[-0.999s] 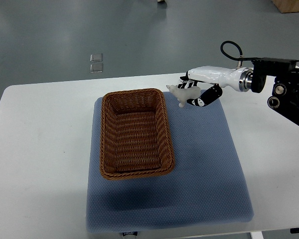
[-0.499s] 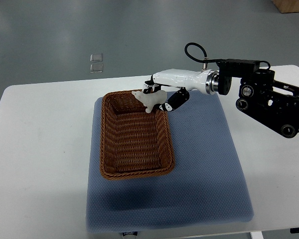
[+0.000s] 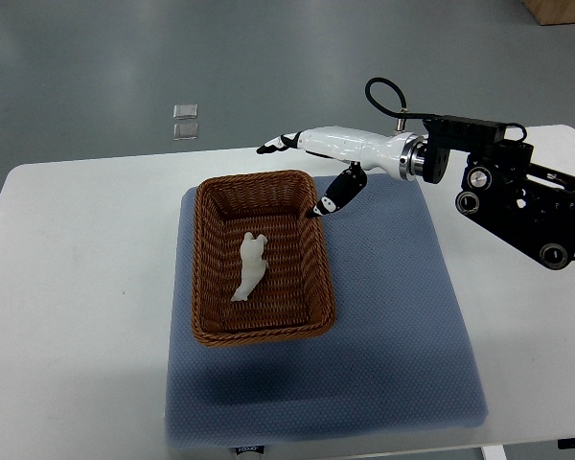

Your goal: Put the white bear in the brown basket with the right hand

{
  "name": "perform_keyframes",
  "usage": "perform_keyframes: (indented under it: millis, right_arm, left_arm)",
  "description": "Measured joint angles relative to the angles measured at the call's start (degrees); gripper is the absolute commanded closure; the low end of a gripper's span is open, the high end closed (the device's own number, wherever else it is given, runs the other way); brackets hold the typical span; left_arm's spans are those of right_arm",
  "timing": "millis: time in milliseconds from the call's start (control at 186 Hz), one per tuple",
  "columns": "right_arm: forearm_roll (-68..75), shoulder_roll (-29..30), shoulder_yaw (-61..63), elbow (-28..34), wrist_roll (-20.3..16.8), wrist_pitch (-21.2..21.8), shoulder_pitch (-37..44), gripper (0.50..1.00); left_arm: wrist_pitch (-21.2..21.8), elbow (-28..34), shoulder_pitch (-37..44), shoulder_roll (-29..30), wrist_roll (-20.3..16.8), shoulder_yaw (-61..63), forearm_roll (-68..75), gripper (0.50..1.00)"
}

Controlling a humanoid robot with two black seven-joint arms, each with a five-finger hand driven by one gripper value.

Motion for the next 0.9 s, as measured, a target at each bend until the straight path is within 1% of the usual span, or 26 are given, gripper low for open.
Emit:
perform_keyframes:
  millis: [102,172,430,736,902]
  right_arm:
    - [3.45,-0.01,2.94,-0.72,0.00,-0.43,-1.72,0.599]
    - [6.15,0.12,4.95,-1.40,0.00,-1.61,-3.12,0.599]
    - [22.14,2.11,10.18,-5.00,0.00,-10.43,-8.23,0.599]
    - [40.95,2.97,12.89,-9.56,0.02,-18.52,-11.42,0.599]
    - [49.53,3.86,13.74,-11.88,0.49,-21.14,-12.85,0.597]
  left_arm:
    - [0.00,0.00,0.01,0.00,0.00,0.00,0.00,0.500]
    - [0.00,0.00,0.01,0.00,0.01,0.00,0.00,0.500]
    - [0.00,0.00,0.01,0.00,0.01,0.00,0.00,0.500]
    - [0.00,0.00,0.03,0.00,0.01,0.00,0.00,0.500]
    - [0.00,0.00,-0.02,0.00,0.00,-0.01,0.00,0.500]
